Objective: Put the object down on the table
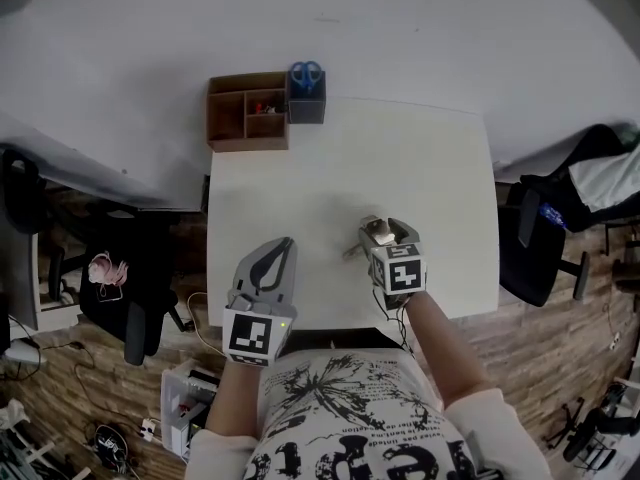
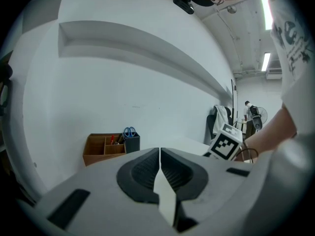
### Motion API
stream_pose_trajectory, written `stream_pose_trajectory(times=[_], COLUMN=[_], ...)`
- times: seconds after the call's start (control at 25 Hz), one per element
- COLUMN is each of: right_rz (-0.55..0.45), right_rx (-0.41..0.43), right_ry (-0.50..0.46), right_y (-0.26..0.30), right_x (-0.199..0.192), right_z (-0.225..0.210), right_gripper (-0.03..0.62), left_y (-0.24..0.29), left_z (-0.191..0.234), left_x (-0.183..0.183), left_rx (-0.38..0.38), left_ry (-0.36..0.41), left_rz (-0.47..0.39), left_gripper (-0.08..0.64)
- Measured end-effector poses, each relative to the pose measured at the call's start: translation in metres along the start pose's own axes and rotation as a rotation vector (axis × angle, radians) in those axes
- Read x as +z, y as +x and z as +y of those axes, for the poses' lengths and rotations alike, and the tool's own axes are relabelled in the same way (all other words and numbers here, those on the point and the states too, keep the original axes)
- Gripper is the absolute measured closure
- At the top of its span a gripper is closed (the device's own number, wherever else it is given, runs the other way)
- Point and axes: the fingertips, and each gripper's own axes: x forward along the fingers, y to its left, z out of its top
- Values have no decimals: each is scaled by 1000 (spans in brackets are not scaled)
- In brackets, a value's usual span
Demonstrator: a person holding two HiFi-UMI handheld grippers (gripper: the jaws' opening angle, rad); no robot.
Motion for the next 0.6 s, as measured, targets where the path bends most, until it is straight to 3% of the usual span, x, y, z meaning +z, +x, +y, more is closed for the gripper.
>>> stream_pose_trajectory(times=[0.36,0.6], right_rz=[-320,-520], right_rx=[100,84], right_ry=[-65,-134], right_y=[-90,-153], right_x=[72,115], right_z=[-7,-21], right_gripper=[567,598], left_y=[4,8], left_z=[-31,-50], left_x=[45,80], left_rx=[36,47], left_ry=[36,65], left_rz=[-57,-96], left_gripper=[548,548])
